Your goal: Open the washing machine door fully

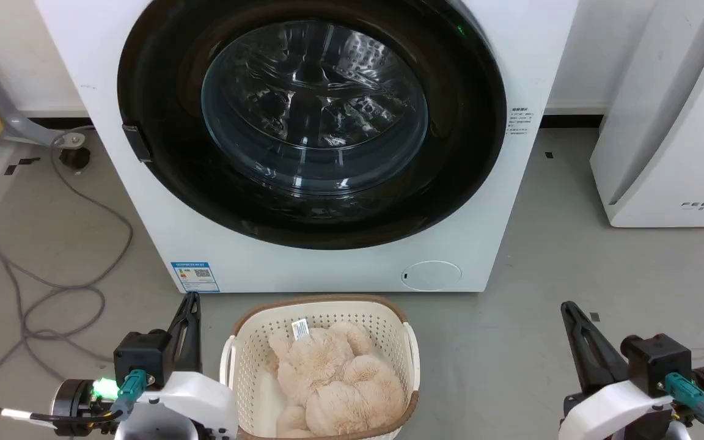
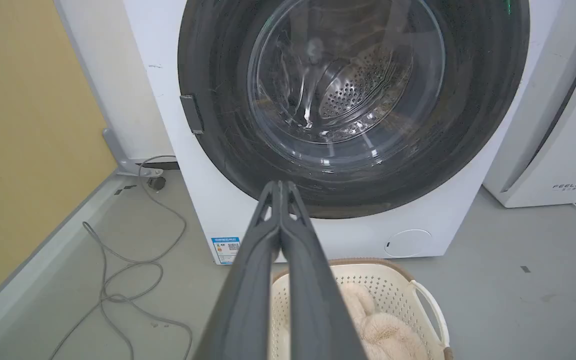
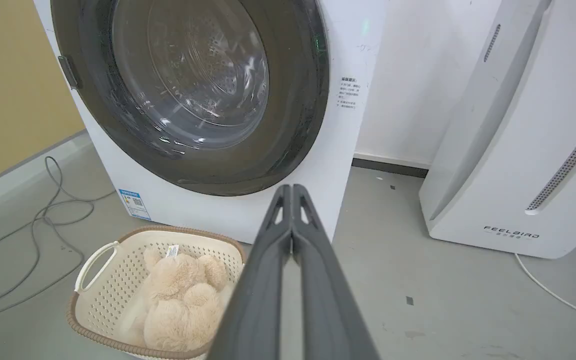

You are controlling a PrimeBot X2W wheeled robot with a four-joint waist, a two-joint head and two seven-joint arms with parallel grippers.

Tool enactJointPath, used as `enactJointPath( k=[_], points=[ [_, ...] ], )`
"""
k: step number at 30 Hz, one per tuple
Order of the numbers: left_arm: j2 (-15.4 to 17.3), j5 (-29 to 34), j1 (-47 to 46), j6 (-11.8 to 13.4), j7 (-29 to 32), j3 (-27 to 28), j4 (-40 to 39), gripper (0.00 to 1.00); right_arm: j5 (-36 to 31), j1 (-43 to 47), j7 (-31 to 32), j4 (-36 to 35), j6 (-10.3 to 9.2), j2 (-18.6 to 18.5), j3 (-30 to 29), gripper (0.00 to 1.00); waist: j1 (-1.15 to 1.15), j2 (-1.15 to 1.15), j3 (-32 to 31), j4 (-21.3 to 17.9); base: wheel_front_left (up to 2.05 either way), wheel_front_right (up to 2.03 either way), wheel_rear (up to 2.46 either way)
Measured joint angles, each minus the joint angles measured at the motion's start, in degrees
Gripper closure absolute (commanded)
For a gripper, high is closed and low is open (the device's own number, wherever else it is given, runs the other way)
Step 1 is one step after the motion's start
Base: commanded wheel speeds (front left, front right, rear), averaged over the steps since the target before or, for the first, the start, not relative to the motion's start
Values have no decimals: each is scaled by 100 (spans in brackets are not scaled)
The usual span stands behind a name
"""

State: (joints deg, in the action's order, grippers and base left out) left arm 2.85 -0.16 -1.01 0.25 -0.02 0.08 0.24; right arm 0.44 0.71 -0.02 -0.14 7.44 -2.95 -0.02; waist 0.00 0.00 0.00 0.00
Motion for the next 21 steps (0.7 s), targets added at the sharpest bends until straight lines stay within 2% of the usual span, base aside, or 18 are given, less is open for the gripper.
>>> enactJointPath(
  k=[21],
  points=[
    [0, 0, 1, 0, 0, -1, 0, 100, 0, 0, 0, 0, 0, 0, -1, 100, 0, 0, 0, 0, 0, 0, 0]
  ],
)
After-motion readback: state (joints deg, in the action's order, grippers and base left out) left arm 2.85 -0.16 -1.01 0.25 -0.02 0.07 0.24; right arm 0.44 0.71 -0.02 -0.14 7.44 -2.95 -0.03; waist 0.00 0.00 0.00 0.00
